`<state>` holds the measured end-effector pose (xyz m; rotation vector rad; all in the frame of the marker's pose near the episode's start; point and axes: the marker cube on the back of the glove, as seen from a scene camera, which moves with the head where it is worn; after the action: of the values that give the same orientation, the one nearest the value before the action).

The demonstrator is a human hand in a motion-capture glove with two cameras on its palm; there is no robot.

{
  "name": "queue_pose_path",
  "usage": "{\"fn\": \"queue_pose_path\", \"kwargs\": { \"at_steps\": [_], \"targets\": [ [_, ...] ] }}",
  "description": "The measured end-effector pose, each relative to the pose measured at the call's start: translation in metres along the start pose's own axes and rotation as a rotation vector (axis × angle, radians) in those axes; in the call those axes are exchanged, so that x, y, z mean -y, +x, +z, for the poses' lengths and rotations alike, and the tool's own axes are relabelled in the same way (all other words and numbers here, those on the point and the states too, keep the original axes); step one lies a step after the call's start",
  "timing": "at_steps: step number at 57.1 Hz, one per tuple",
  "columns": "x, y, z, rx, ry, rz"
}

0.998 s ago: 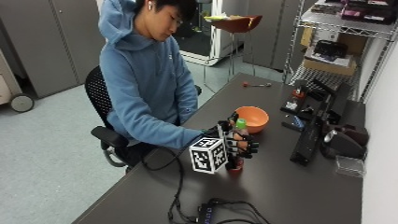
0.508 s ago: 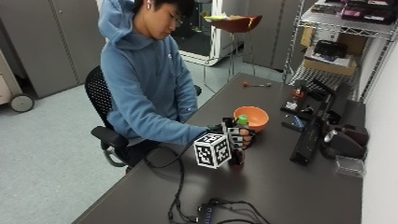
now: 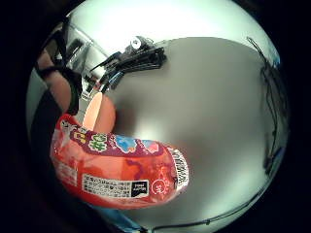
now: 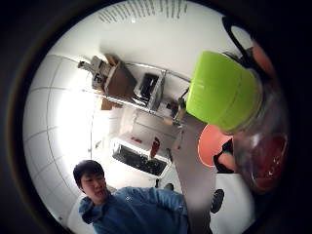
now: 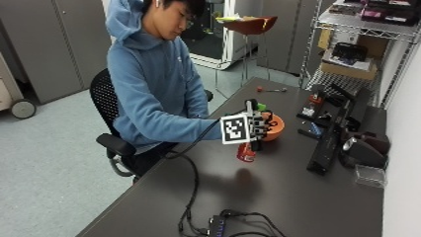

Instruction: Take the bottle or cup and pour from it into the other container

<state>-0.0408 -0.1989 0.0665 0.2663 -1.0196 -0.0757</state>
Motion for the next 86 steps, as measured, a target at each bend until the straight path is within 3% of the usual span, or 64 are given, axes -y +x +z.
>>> {"fn": "queue_pose_path", "kwargs": {
  "at_steps": [26,43,59,64,67,70,75,86],
  "targets": [
    [0.031,-0.066,0.017,-0.529,-0.501,0.018],
    [0.044,-0.087,0.047,-0.866,-0.715,0.035],
    [0.052,-0.096,0.069,-1.299,-0.850,0.067],
    [0.057,-0.101,0.089,-1.369,-0.790,0.200],
    [0.055,-0.102,0.089,-1.392,-0.849,0.140],
    [0.056,-0.105,0.100,-1.365,-0.830,0.172],
    [0.050,-0.104,0.095,-1.454,-0.956,0.036],
    [0.051,-0.105,0.109,-1.530,-0.949,0.046]
  ]
}}
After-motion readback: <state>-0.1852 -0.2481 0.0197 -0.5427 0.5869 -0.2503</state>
